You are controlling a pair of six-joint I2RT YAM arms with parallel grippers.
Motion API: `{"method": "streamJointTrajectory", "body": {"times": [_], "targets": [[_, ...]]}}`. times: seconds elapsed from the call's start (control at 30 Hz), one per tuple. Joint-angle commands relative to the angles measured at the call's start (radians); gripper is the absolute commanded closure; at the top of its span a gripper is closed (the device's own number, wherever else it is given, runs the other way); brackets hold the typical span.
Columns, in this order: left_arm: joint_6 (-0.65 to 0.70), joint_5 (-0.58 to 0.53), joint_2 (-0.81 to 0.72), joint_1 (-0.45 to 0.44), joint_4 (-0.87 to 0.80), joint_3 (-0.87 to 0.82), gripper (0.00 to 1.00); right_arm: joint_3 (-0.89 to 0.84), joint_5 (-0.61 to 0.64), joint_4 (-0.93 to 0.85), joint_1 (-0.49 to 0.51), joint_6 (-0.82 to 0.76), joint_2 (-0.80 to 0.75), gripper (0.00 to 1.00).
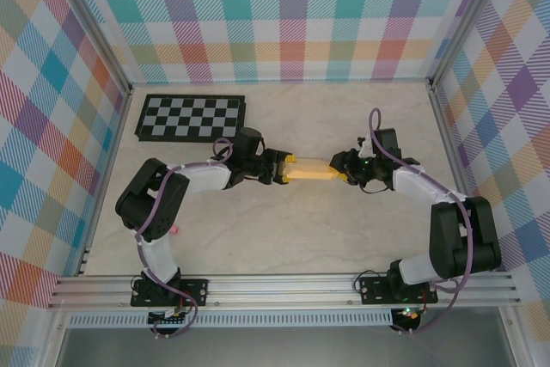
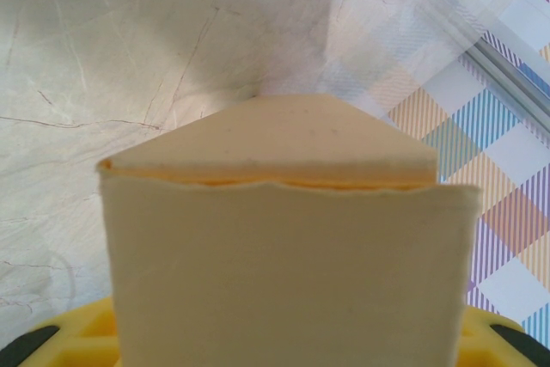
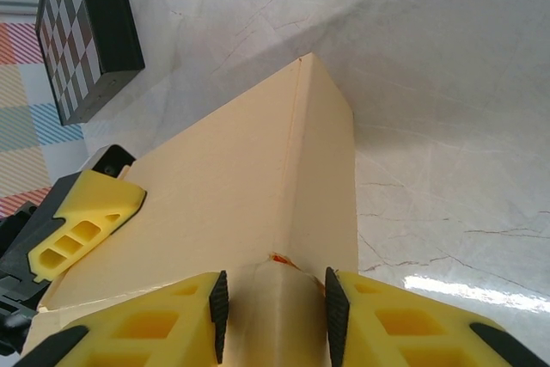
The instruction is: Fold the paper box
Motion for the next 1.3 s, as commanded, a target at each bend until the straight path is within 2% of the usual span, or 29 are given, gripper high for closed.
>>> {"method": "streamJointTrajectory", "body": {"times": [0.0, 0.2, 0.33, 0.47, 0.7, 1.03, 1.17, 1.27], "targets": [[-0.004, -0.023, 0.038, -0.006, -0.1, 0.011, 0.77, -0.037, -0.021, 0.026, 0.021, 0.006, 0.043, 0.65], [-0.004, -0.022, 0.039, -0.007, -0.103, 0.014, 0.77, -0.095, -0.005, 0.098, 0.024, 0.025, 0.05, 0.67], [-0.003, -0.02, 0.042, -0.008, -0.105, 0.014, 0.77, -0.108, 0.01, 0.086, 0.023, 0.01, 0.035, 0.64], [-0.003, -0.02, 0.042, -0.007, -0.103, 0.015, 0.77, -0.118, 0.024, 0.077, 0.023, 0.005, 0.005, 0.58], [-0.003, -0.017, 0.042, -0.008, -0.105, 0.015, 0.77, -0.137, 0.056, 0.08, 0.022, 0.045, -0.066, 0.38], [0.0, -0.012, 0.045, -0.008, -0.109, 0.022, 0.76, -0.173, 0.142, 0.072, 0.007, 0.153, -0.173, 0.35], [0.002, -0.012, 0.047, -0.008, -0.11, 0.018, 0.76, -0.159, 0.128, 0.054, -0.016, 0.178, -0.19, 0.34], [0.002, -0.013, 0.045, -0.008, -0.105, 0.017, 0.76, -0.137, 0.132, 0.014, -0.028, 0.196, -0.192, 0.38]]}}
